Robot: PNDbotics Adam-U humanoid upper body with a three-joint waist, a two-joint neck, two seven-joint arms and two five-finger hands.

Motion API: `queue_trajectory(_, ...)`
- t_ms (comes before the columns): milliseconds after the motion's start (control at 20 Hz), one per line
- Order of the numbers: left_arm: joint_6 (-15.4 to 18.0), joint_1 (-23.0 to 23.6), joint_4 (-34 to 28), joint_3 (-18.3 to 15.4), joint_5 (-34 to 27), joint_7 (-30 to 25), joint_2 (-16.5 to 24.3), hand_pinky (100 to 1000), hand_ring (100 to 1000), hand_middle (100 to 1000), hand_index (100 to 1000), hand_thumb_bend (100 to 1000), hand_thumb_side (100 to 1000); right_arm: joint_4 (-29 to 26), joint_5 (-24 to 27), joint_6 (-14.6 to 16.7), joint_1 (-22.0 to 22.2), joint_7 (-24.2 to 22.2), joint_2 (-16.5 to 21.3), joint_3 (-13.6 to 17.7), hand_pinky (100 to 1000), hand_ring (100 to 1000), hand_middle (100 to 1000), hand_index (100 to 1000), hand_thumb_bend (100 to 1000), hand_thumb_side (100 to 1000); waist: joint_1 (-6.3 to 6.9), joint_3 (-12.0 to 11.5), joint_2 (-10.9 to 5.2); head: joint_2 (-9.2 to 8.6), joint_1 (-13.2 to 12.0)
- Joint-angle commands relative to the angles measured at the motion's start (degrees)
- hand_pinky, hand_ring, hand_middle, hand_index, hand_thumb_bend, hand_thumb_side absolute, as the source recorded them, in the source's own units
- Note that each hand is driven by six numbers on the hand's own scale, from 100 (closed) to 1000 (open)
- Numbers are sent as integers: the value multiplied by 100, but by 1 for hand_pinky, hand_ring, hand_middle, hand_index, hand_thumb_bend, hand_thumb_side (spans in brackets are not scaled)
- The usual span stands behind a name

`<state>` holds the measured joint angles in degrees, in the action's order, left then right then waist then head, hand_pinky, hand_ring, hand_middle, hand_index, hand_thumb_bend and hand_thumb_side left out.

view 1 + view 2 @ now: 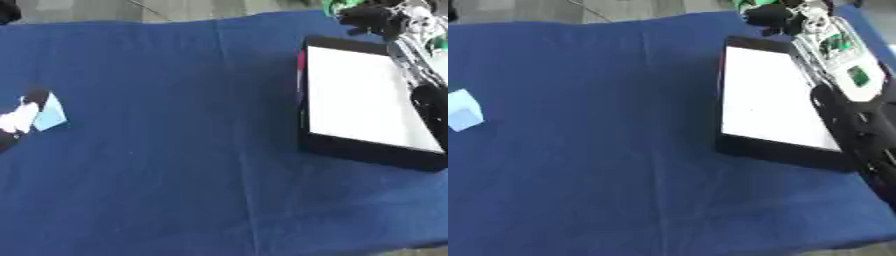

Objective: Pick up the objects with one hand, pass them to the other hand, and then place them into the box on the other side of the table.

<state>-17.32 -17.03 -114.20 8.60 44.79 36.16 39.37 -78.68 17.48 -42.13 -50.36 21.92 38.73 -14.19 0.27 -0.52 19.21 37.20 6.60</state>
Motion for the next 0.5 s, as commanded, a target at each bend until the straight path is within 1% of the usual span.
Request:
queue_trajectory(50, -3, -5, -39, -159, -55, 96, 199, 774, 770, 740, 801, 633, 295, 403, -890, -984, -61, 156, 358, 1, 756, 690, 505, 555, 189, 100, -2, -12, -165, -75, 20)
queue_trajectory(150, -14, 17, -39, -195, -76, 136, 224, 775, 770, 741, 799, 636, 295, 517, -1640, -984, -40, -560, 421, 39, 790, 691, 501, 546, 264, 100, 0, -10, -170, -76, 10)
queue_trajectory(300, -31, 50, -39, -235, -86, 174, 266, 775, 771, 741, 797, 638, 296, 552, -2829, -984, -19, -1757, 496, 125, 817, 691, 495, 536, 322, 100, 1, 5, -184, -72, -14)
queue_trajectory(400, -47, 68, -39, -255, -84, 188, 284, 775, 771, 741, 797, 640, 297, 507, -3616, -984, -28, -2544, 529, 204, 825, 688, 489, 528, 341, 100, 3, 14, -192, -75, -36)
queue_trajectory(500, -61, 84, -39, -270, -80, 203, 290, 775, 771, 741, 796, 639, 297, 433, -4321, -984, -55, -3207, 546, 282, 846, 690, 490, 526, 384, 100, 4, 19, -197, -78, -45)
